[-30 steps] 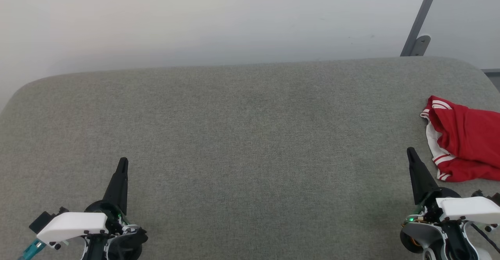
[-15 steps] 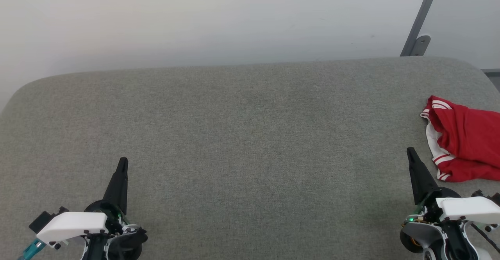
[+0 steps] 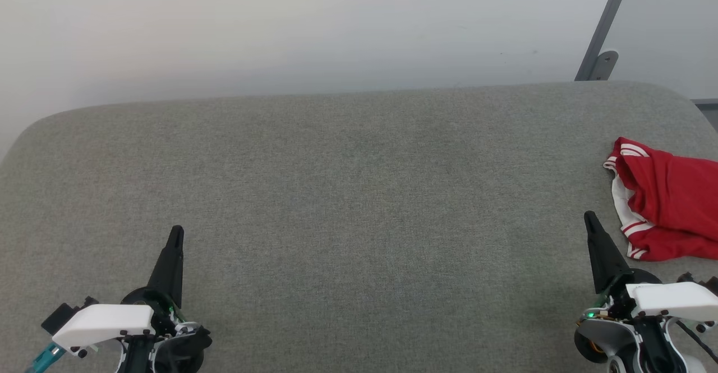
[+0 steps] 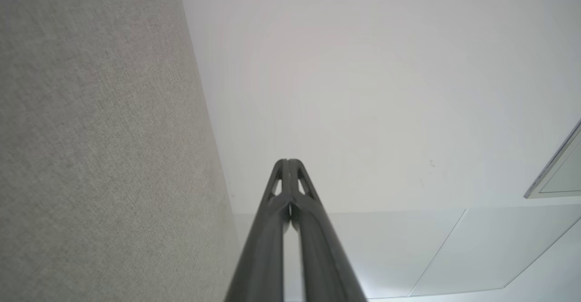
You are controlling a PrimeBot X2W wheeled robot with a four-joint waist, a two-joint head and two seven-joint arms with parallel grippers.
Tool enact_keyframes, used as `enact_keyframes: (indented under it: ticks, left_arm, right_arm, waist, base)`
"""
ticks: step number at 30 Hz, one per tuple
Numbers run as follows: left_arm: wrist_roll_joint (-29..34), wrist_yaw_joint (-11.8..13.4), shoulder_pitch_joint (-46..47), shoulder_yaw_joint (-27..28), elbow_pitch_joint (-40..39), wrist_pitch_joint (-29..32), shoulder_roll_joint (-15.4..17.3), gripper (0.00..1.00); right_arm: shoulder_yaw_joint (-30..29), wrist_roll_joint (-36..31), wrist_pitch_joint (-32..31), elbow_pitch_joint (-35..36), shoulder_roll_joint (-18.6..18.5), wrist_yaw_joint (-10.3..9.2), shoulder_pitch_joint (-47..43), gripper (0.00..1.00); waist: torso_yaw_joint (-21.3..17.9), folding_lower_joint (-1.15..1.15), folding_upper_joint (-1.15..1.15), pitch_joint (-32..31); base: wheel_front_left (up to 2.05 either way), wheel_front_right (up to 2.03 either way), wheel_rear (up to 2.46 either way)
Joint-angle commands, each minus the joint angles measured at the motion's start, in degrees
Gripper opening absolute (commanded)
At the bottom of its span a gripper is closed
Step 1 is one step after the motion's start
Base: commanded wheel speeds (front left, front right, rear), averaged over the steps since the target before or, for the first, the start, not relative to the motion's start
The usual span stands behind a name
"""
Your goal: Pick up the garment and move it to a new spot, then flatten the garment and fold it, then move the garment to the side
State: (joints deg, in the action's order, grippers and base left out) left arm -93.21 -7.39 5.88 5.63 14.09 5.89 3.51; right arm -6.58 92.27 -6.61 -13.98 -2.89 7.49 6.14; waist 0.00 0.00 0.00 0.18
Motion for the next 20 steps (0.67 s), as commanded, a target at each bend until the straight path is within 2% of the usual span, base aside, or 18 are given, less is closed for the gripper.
enact_keyframes:
  ticks: [1, 20]
  left_arm:
    - [0.27, -0.18, 0.68, 0.24, 0.0, 0.19, -0.1, 0.0]
    - [0.45, -0.18, 0.7, 0.44, 0.0, 0.33, -0.22, 0.0]
  right_arm:
    - [0.0, 0.22, -0.1, -0.12, 0.08, 0.0, 0.3, 0.0]
    - [0.0, 0.23, -0.09, -0.12, 0.08, 0.0, 0.29, 0.0]
  waist:
    - [0.0, 0.0, 0.0, 0.0]
    - [0.0, 0.0, 0.0, 0.0]
  base:
    - [0.0, 0.0, 0.0]
    - [0.0, 0.0, 0.0]
